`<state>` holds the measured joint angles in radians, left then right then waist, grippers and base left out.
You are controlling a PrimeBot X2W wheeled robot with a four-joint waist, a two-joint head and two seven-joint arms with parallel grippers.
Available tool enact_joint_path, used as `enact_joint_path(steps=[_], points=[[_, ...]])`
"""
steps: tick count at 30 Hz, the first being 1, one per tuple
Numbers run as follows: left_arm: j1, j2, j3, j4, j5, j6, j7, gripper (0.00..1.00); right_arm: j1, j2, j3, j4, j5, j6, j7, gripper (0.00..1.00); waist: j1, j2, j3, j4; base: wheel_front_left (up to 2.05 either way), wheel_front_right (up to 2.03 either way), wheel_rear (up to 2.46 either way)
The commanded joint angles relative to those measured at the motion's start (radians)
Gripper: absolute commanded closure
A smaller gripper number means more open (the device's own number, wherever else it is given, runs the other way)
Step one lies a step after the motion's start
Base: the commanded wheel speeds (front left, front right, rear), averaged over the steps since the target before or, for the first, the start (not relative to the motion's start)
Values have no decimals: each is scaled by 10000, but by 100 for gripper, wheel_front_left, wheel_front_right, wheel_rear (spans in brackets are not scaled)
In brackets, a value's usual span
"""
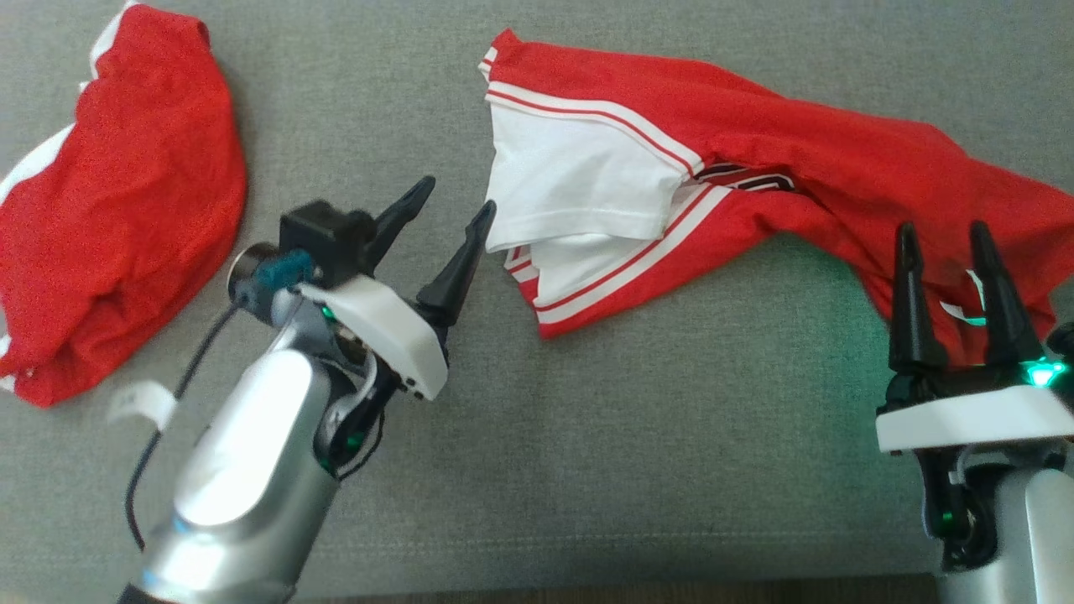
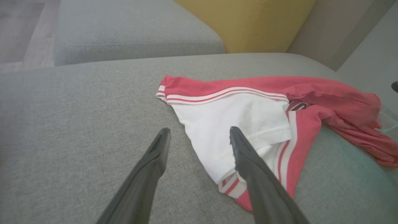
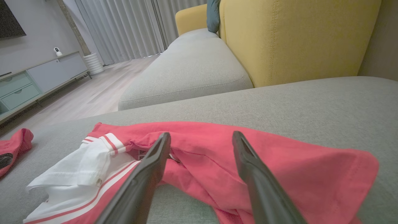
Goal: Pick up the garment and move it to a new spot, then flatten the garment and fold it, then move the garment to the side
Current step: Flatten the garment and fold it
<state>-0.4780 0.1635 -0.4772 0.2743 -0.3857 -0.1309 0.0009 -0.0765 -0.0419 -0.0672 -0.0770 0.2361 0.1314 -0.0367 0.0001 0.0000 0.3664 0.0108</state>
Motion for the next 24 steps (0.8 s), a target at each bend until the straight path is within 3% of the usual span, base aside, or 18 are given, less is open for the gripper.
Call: enact_joint_path(steps=[1,8,24], points=[[-334,271,273,-255,-46,4,26,0,-195,-83,255,-299,-4,-7,-117,0,-1,0,49,-48,0,0,0],[-809,569,-451,221,-951,3,806,0,-159,-83,309,-246,85,-7,-150,0,-1,0,199,-183,0,0,0],[-1420,848,-1153,1385,-1732,3,1080,0,-173,-83,394,-365,211,-7,-200,0,-1,0,429,-469,0,0,0]])
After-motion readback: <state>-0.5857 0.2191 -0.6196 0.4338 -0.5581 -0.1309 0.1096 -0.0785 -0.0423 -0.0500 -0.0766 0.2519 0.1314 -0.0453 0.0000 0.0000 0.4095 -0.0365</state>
